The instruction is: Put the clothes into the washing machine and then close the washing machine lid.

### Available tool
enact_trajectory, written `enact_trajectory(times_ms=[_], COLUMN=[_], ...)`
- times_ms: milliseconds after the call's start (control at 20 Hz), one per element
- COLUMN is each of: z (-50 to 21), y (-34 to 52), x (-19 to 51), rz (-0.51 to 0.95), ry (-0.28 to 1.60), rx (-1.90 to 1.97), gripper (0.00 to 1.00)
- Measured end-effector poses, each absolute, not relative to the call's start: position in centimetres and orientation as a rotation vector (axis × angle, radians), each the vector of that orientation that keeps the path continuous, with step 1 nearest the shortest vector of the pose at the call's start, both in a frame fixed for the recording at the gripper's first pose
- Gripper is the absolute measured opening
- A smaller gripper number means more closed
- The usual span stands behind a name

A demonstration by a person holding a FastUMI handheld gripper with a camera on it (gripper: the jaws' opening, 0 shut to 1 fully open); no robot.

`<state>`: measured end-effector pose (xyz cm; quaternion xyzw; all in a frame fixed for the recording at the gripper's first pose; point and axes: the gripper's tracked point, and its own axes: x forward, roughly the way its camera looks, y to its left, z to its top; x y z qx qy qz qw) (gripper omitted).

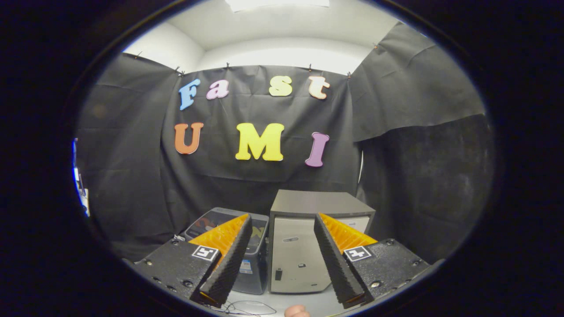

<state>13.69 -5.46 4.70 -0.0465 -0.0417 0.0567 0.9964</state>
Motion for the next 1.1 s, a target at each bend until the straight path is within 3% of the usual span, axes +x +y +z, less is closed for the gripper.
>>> enact_trajectory(times_ms=[1100], z=[4.8], y=[-4.3], x=[13.5], rz=[0.12], ry=[-0.084], rx=[-0.104], gripper=[0.89])
